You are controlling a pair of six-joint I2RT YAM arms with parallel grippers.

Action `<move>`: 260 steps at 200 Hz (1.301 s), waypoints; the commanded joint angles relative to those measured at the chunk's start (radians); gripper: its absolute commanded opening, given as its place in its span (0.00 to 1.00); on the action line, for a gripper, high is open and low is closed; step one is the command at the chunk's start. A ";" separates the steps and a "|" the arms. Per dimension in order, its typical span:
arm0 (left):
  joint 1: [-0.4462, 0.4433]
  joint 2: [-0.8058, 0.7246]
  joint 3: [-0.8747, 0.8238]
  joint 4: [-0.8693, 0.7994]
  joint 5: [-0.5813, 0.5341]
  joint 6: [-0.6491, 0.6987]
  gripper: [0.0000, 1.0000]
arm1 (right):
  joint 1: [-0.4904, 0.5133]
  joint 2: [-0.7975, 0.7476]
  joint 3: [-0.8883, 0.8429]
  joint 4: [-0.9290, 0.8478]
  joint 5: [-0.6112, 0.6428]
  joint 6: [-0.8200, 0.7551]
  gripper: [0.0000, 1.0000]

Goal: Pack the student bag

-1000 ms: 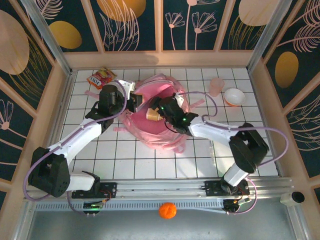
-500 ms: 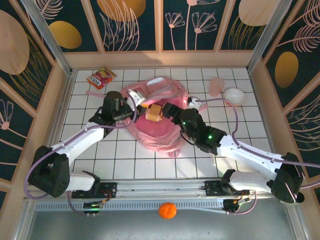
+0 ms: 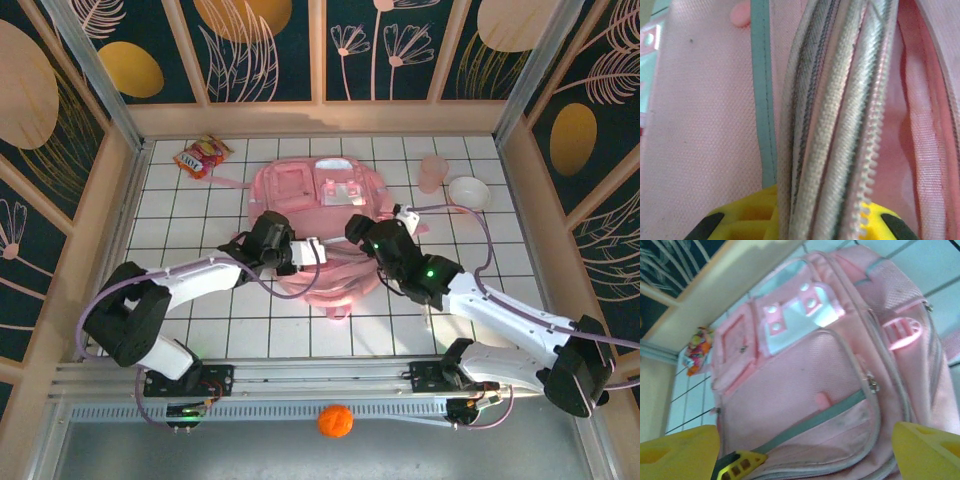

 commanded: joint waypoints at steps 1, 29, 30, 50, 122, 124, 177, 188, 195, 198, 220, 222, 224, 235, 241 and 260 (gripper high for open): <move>-0.029 0.051 -0.009 -0.118 -0.049 0.071 0.23 | -0.067 0.004 -0.050 -0.054 -0.101 0.062 0.90; -0.040 0.044 -0.006 -0.101 -0.070 0.021 0.63 | -0.121 0.049 -0.085 0.001 -0.205 0.047 0.91; -0.040 0.041 -0.006 -0.099 -0.070 0.015 0.64 | -0.123 0.052 -0.086 0.004 -0.208 0.046 0.91; -0.039 -0.049 -0.038 0.002 -0.008 -0.092 0.78 | -0.144 0.136 -0.083 0.054 -0.286 0.016 0.91; -0.037 -0.364 -0.032 0.009 0.188 -0.590 0.90 | -0.142 0.371 -0.029 0.040 -0.289 0.018 0.86; -0.038 -0.368 -0.031 0.011 0.178 -0.613 0.89 | -0.142 0.372 -0.029 0.041 -0.288 0.017 0.86; 0.064 -0.315 -0.017 -0.116 -0.160 -1.133 0.80 | -0.141 0.341 -0.033 0.041 -0.262 0.011 0.86; 0.097 -0.288 -0.047 -0.117 -0.190 -1.152 0.80 | -0.140 0.336 -0.036 0.043 -0.255 0.009 0.86; 0.110 -0.264 -0.064 -0.117 -0.202 -1.148 0.80 | -0.138 0.335 -0.037 0.042 -0.255 0.008 0.86; 0.111 -0.254 -0.070 -0.117 -0.210 -1.143 0.80 | -0.138 0.334 -0.037 0.042 -0.253 0.008 0.86; 0.112 -0.157 -0.093 -0.108 -0.246 -1.107 0.77 | -0.136 0.333 -0.034 0.036 -0.243 0.007 0.86; 0.112 -0.144 -0.084 -0.116 -0.258 -1.112 0.77 | -0.135 0.333 -0.033 0.036 -0.242 0.006 0.86; 0.112 -0.132 -0.075 -0.133 -0.266 -1.117 0.77 | -0.135 0.333 -0.032 0.035 -0.240 0.006 0.86; 0.112 -0.061 -0.031 -0.172 -0.269 -1.099 0.76 | -0.132 0.336 -0.028 0.037 -0.235 0.004 0.86; 0.109 -0.025 -0.008 -0.189 -0.282 -1.093 0.76 | -0.130 0.338 -0.026 0.037 -0.232 0.004 0.86; 0.109 0.062 0.050 -0.245 -0.282 -1.089 0.72 | -0.131 0.341 -0.018 0.037 -0.228 0.000 0.86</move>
